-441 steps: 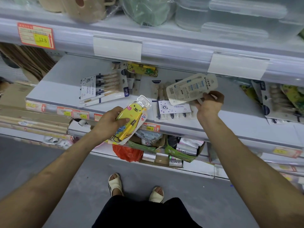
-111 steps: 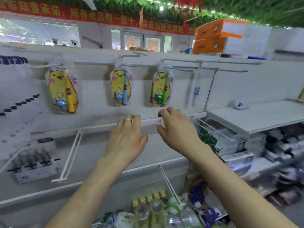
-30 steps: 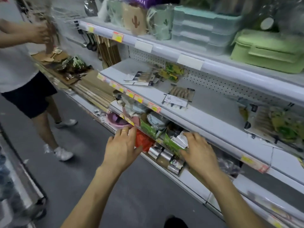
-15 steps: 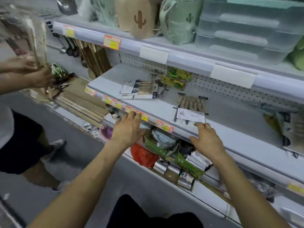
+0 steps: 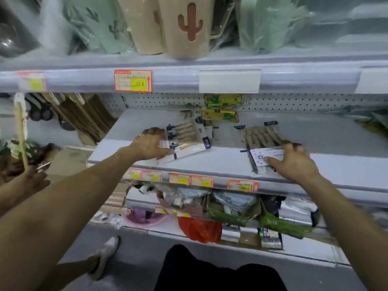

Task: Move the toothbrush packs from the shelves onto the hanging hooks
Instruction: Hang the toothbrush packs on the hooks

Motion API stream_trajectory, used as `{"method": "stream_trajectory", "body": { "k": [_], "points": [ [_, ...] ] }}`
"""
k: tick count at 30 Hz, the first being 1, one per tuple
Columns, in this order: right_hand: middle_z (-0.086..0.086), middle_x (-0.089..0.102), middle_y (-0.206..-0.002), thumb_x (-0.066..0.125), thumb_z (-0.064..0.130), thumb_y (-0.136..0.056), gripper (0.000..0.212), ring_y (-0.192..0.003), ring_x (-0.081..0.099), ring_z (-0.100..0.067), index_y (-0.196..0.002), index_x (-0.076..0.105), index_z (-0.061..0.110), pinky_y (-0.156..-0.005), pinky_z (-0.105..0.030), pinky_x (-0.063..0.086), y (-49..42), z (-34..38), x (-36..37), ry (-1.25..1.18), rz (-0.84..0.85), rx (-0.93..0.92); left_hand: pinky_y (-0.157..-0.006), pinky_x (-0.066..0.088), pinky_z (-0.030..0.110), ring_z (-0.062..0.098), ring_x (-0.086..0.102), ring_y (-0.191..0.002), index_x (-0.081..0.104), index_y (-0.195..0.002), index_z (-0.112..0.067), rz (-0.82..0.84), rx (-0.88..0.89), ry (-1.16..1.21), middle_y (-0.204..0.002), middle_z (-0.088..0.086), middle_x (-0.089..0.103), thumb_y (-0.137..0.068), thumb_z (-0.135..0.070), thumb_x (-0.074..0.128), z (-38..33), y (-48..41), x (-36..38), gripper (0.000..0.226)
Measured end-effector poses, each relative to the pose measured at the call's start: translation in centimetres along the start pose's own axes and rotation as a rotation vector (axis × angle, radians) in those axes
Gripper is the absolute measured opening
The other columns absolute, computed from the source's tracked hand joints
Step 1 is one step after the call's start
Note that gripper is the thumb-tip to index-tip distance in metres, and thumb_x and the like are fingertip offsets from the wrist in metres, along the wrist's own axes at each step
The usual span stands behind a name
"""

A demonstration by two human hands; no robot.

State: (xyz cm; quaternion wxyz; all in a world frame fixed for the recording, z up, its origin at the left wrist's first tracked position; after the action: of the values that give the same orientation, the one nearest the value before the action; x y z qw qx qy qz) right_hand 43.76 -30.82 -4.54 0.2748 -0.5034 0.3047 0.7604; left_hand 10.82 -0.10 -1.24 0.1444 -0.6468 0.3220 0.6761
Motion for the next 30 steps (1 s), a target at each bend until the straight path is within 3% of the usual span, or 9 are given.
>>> {"method": "stream_trajectory", "body": {
  "k": [3, 6, 7, 10, 14, 18, 24, 30],
  "points": [
    [-0.028, 0.045, -0.148, 0.058, 0.065, -0.096, 0.079, -0.137, 0.042, -0.045, -0.148, 0.043, 0.006, -0.109, -0.058, 0.042, -0.4, -0.2, 1.2, 0.000, -0.069, 0.058, -0.120, 0.032, 0.045, 0.018, 0.039, -0.139, 0.042, -0.148, -0.035, 0.096, 0.040, 0.151, -0.151, -0.009, 0.042, -0.078, -0.089, 0.060, 1.6, -3.0, 0.2, 0.090],
    [-0.029, 0.049, -0.145, 0.060, 0.065, -0.094, 0.081, -0.135, 0.045, -0.047, -0.144, 0.045, 0.003, -0.108, -0.057, 0.041, -0.2, -0.3, 1.8, -0.026, -0.131, 0.116, -0.119, 0.040, 0.046, 0.025, 0.046, -0.141, 0.041, -0.153, -0.033, 0.012, 0.082, 0.251, -0.158, 0.000, 0.046, -0.056, -0.102, 0.061, 3.0, -6.0, -0.2, 0.121],
    [-0.029, 0.049, -0.146, 0.062, 0.066, -0.093, 0.084, -0.136, 0.044, -0.047, -0.146, 0.044, 0.004, -0.109, -0.057, 0.041, -0.3, -0.4, 1.8, -0.033, -0.131, 0.138, -0.121, 0.038, 0.047, 0.027, 0.043, -0.145, 0.036, -0.158, -0.032, 0.040, 0.112, 0.257, -0.161, 0.002, 0.041, -0.056, -0.101, 0.063, 2.7, -6.2, -0.3, 0.125],
    [-0.026, 0.048, -0.146, 0.066, 0.070, -0.089, 0.090, -0.136, 0.045, -0.046, -0.148, 0.042, 0.007, -0.109, -0.057, 0.042, -0.7, -0.5, 1.3, -0.038, -0.091, 0.171, -0.119, 0.038, 0.043, 0.029, 0.043, -0.144, 0.033, -0.159, -0.028, 0.155, 0.143, 0.262, -0.159, 0.004, 0.042, -0.078, -0.076, 0.073, 1.9, -6.7, 0.2, 0.103],
    [-0.024, 0.048, -0.140, 0.077, 0.067, -0.082, 0.092, -0.131, 0.048, -0.046, -0.148, 0.044, 0.013, -0.110, -0.058, 0.045, -1.3, -0.1, 0.7, -0.089, -0.042, 0.160, -0.109, 0.049, 0.046, 0.033, 0.055, -0.131, 0.033, -0.159, -0.030, 0.074, 0.126, 0.198, -0.149, 0.010, 0.050, -0.049, -0.104, 0.062, 2.4, -9.1, 0.4, 0.135],
    [-0.021, 0.049, -0.137, 0.084, 0.059, -0.079, 0.094, -0.129, 0.050, -0.044, -0.154, 0.038, 0.027, -0.109, -0.058, 0.045, -1.5, 0.4, 0.2, -0.136, -0.040, 0.143, -0.112, 0.045, 0.053, 0.042, 0.048, -0.134, 0.027, -0.162, -0.028, 0.019, 0.093, 0.174, -0.151, 0.016, 0.037, -0.069, -0.084, 0.073, 1.5, -8.4, -0.3, 0.118],
    [-0.017, 0.053, -0.133, 0.090, 0.040, -0.077, 0.093, -0.114, 0.061, -0.042, -0.155, 0.039, 0.029, -0.100, -0.052, 0.055, -1.8, 1.4, 0.1, -0.208, -0.063, 0.096, -0.104, 0.045, 0.051, 0.041, 0.054, -0.124, 0.041, -0.152, -0.026, -0.148, 0.022, 0.085, -0.137, 0.017, 0.050, -0.069, -0.089, 0.068, 1.4, -8.3, -1.8, 0.107],
    [-0.014, 0.053, -0.129, 0.088, 0.008, -0.079, 0.070, -0.092, 0.063, -0.022, -0.139, 0.055, 0.021, -0.084, -0.036, 0.057, -1.1, 1.6, 0.7, -0.684, -0.112, 0.178, -0.100, 0.051, 0.052, 0.043, 0.060, -0.115, 0.052, -0.139, -0.020, -0.196, -0.120, 0.246, -0.129, 0.018, 0.053, -0.070, -0.084, 0.068, 1.5, -7.7, -2.9, 0.095]
  ]
}}
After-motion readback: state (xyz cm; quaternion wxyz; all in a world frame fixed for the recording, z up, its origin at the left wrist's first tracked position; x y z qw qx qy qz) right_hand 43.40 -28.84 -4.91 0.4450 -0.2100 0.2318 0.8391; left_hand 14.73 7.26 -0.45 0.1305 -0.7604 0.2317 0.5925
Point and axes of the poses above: each hand's wrist, its own y-axis away from the middle knuckle, its own x-axis out of the palm, z = x × y, the point moved 6 cm from there along -y, towards the middle knuckle
